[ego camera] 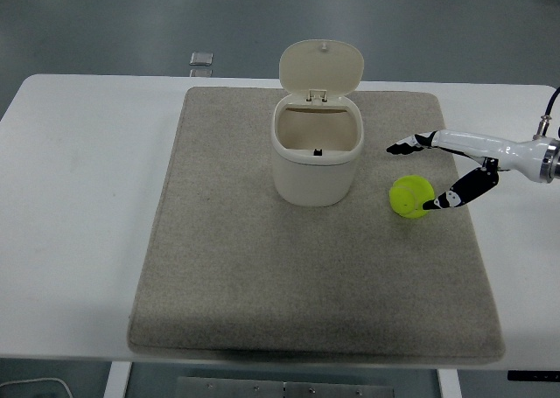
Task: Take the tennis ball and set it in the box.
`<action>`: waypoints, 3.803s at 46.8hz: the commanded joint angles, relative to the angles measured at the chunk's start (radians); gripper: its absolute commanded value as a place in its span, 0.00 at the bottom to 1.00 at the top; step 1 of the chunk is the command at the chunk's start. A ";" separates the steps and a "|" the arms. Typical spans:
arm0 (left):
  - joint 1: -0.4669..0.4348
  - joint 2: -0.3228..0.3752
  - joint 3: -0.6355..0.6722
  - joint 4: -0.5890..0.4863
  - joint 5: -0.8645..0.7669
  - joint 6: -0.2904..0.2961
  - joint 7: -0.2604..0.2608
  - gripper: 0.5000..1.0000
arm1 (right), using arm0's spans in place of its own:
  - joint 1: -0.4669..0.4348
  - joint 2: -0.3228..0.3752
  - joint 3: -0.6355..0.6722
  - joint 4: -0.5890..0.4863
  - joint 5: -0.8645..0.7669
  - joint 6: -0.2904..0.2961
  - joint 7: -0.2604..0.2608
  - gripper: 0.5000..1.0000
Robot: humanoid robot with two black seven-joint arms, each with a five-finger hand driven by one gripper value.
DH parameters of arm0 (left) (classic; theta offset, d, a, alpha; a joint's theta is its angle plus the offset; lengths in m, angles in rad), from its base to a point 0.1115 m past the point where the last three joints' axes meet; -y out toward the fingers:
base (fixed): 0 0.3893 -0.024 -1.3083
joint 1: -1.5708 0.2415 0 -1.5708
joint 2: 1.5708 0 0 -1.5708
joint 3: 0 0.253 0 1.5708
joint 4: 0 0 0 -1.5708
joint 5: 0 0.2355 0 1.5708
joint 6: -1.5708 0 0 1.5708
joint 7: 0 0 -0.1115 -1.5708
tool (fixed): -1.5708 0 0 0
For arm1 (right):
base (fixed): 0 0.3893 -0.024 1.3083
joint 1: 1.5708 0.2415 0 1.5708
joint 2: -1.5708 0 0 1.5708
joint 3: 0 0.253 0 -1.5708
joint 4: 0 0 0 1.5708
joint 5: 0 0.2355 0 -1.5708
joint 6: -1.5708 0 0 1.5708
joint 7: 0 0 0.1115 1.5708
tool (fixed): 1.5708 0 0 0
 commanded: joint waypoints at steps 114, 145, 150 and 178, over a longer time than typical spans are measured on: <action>0.000 0.000 0.000 0.000 0.000 0.000 0.000 0.98 | 0.199 -0.054 -0.054 0.176 0.041 -0.114 0.151 0.00; 0.000 0.000 0.000 0.000 0.000 0.000 0.002 0.98 | 0.259 0.185 -0.067 0.087 0.052 -0.128 -0.080 0.08; 0.000 0.000 0.000 0.000 0.000 0.000 0.000 0.98 | 0.253 0.188 -0.070 0.087 0.052 -0.143 -0.108 0.19; 0.000 0.000 0.000 0.000 0.000 0.000 0.000 0.98 | 0.231 0.190 -0.068 0.088 0.052 -0.158 -0.115 0.83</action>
